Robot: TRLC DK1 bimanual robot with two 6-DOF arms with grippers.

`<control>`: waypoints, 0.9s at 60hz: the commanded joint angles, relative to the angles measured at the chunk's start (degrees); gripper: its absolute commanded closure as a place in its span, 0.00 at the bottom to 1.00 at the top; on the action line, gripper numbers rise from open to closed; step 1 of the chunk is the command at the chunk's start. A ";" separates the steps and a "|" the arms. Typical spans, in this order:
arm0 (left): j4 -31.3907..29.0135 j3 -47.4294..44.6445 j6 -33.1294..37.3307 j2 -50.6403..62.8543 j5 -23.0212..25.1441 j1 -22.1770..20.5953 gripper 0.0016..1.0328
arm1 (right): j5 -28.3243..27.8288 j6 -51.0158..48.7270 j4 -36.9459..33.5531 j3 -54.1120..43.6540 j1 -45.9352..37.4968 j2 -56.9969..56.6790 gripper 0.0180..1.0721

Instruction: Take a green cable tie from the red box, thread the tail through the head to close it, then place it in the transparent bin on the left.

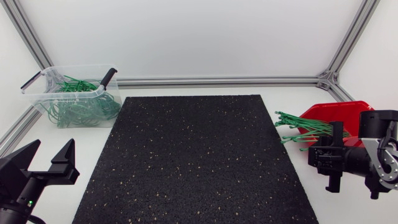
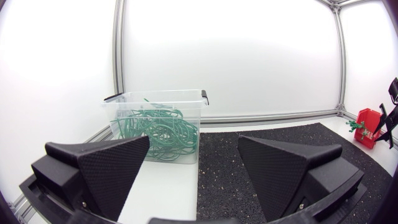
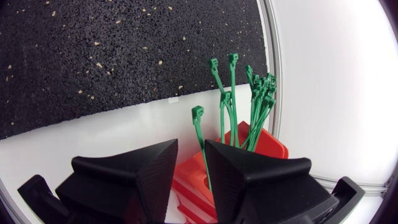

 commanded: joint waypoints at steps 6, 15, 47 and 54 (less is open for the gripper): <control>-1.57 -2.17 -0.88 0.57 -0.24 0.37 0.04 | -0.06 -1.32 4.17 -2.99 -0.36 -0.71 0.76; -1.66 -2.17 -0.88 0.57 -0.24 0.37 0.04 | -0.06 -1.32 7.51 -4.05 -0.27 0.35 0.76; -1.66 -2.17 -0.88 0.57 -0.24 0.37 0.04 | 0.29 -1.84 13.48 -5.37 -0.62 3.51 0.88; -1.74 -2.09 -0.88 0.57 -0.24 0.28 0.04 | 0.55 -1.93 14.89 -5.45 -0.62 4.30 0.88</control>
